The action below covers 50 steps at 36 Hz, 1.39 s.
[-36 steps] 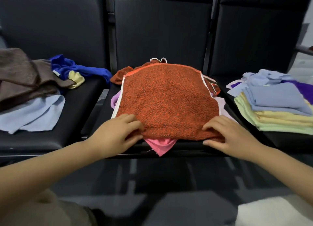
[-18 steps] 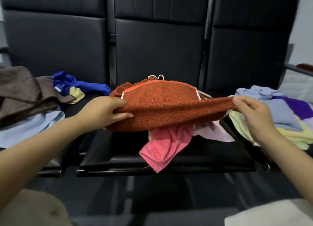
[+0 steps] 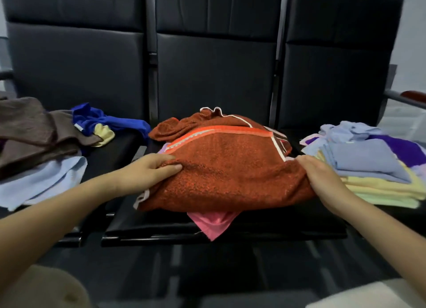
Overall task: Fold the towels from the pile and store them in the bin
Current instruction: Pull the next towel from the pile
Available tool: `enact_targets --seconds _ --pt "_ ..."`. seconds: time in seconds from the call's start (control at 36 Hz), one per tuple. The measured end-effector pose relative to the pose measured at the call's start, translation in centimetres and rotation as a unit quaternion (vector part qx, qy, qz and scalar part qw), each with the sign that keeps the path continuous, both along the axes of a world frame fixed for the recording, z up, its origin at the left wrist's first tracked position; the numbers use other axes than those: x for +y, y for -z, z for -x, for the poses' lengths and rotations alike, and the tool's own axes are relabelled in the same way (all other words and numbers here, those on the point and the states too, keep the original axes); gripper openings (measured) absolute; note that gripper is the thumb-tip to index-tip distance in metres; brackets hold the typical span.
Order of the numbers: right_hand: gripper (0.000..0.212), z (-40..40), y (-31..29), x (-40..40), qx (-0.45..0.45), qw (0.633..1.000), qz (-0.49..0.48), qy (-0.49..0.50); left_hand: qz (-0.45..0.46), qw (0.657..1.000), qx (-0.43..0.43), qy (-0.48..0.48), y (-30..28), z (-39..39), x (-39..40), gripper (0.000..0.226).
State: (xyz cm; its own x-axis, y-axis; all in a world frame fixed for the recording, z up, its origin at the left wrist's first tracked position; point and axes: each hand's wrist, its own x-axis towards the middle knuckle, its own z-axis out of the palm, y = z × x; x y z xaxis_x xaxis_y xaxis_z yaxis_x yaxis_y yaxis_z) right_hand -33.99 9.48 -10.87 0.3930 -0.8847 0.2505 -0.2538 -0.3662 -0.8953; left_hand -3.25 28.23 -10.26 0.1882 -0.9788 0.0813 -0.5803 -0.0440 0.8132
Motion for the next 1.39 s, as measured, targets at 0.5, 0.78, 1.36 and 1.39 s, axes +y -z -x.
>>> enact_targets --seconds 0.5,0.78,1.36,1.39 --pt "0.089 -3.3 -2.4 -6.3 -0.134 0.976 -0.110 -0.131 0.009 0.983 -0.076 -0.165 -2.0 -5.0 -5.7 0.026" --pt "0.014 -8.6 0.2 -11.7 -0.038 0.996 -0.069 0.041 0.019 0.949 -0.167 -0.267 0.7 -7.9 -10.8 0.010" --pt "0.026 -6.0 0.9 -11.9 0.008 0.996 -0.084 -0.014 -0.068 0.954 0.141 -0.256 3.2 -8.8 -9.7 0.021" --pt "0.024 -5.9 0.9 -11.8 -0.016 0.998 -0.065 -0.011 -0.065 0.952 0.157 -0.256 3.2 -8.9 -9.6 0.019"
